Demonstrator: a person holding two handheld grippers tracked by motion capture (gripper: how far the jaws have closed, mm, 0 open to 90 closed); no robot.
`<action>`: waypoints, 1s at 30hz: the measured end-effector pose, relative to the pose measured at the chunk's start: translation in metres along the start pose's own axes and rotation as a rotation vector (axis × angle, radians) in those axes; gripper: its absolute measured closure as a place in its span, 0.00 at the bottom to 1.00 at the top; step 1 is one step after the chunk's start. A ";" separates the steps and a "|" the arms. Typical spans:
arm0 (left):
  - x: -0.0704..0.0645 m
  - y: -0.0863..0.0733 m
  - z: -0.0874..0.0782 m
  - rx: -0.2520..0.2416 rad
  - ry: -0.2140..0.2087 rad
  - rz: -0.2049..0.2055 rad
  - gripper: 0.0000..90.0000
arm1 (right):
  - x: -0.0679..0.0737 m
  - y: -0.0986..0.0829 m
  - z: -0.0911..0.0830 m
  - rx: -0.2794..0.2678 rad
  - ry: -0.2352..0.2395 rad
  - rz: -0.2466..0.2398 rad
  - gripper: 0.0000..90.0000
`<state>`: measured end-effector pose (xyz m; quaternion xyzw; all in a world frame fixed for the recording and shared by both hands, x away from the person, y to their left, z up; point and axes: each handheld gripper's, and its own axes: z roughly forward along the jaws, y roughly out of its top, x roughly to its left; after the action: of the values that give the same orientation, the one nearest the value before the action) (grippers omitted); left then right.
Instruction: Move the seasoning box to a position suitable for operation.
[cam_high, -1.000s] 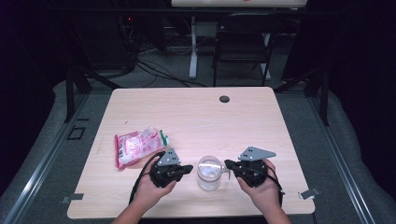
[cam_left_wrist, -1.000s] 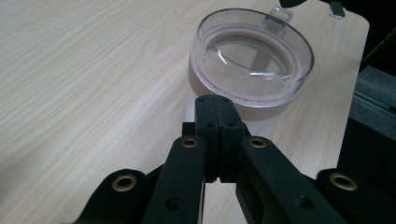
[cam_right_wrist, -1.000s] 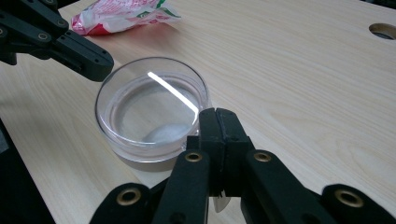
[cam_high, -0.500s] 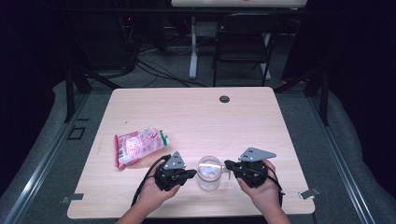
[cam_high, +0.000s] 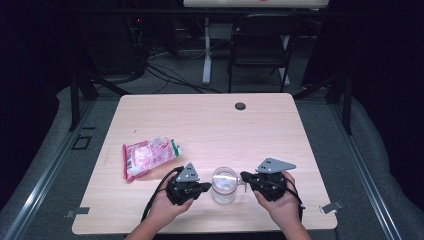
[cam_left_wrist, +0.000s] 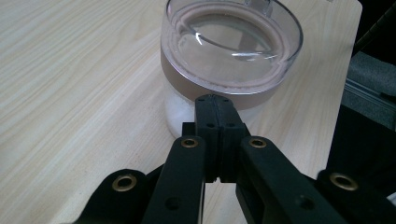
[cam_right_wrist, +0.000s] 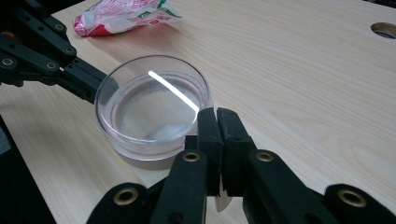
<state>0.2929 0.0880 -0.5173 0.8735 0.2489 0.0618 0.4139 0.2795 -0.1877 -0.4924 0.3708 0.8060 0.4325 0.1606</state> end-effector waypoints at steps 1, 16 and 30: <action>0.000 0.000 -0.001 -0.001 -0.008 -0.003 1.00 | 0.000 0.000 0.000 0.002 0.002 -0.002 0.99; -0.001 0.004 -0.006 -0.040 -0.010 -0.011 1.00 | -0.001 -0.001 0.000 0.003 0.003 0.002 0.97; -0.004 0.017 -0.013 -0.065 -0.002 -0.004 1.00 | 0.010 0.003 -0.009 -0.010 0.020 -0.022 0.86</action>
<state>0.2924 0.0857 -0.4955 0.8592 0.2481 0.0684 0.4422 0.2690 -0.1846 -0.4840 0.3567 0.8095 0.4383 0.1591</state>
